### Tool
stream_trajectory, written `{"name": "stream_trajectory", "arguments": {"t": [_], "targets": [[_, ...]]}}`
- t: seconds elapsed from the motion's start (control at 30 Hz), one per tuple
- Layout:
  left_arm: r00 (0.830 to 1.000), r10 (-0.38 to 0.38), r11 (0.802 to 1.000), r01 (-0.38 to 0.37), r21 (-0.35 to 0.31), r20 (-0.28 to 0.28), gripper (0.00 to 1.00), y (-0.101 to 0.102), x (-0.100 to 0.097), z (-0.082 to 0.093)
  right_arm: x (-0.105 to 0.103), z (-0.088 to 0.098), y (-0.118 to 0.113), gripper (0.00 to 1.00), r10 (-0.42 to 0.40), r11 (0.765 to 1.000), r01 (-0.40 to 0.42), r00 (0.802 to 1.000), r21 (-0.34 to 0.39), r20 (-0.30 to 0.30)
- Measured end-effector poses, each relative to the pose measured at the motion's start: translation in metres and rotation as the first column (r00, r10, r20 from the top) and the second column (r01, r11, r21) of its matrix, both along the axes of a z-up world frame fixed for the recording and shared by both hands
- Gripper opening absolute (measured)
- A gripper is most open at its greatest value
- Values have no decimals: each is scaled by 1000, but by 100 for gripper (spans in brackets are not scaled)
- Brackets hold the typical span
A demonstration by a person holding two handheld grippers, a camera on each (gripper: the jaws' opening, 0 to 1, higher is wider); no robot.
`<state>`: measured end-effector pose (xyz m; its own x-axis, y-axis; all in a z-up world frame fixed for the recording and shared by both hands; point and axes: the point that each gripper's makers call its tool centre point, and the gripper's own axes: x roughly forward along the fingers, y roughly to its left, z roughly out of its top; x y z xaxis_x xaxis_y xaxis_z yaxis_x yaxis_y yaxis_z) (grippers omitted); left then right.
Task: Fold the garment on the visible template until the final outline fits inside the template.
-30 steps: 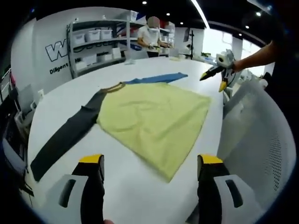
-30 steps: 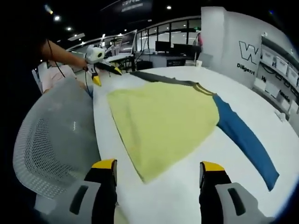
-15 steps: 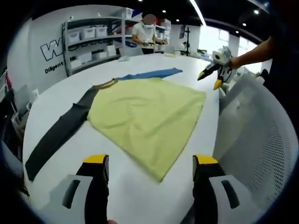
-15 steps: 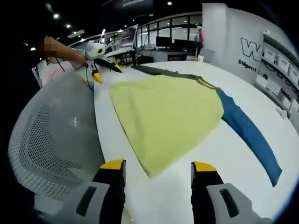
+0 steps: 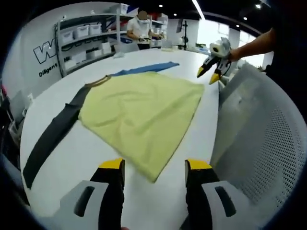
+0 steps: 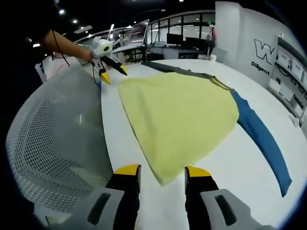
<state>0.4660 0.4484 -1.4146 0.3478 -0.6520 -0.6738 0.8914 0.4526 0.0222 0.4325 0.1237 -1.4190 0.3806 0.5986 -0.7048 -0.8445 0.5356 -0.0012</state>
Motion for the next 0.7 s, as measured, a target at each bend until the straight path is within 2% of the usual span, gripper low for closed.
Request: {"name": "stream_trajectory", "arguments": {"t": [0.17, 0.37, 0.57, 0.7], "targets": [[997, -70, 997, 69, 23, 41, 37, -7, -4, 0, 2, 0, 1, 29, 5, 1000, -5, 1000, -3, -1], [994, -103, 994, 102, 37, 30, 29, -13, -6, -6, 2, -1, 5, 28, 15, 1000, -15, 1000, -7, -9], [992, -122, 988, 120, 101, 14, 26, -11, -4, -17, 2, -5, 6, 27, 18, 1000, -18, 1000, -15, -15], [991, -128, 982, 130, 138, -23, 22, -11, -6, -24, 3, -9, 6, 26, 25, 999, -25, 999, -29, -20]]}}
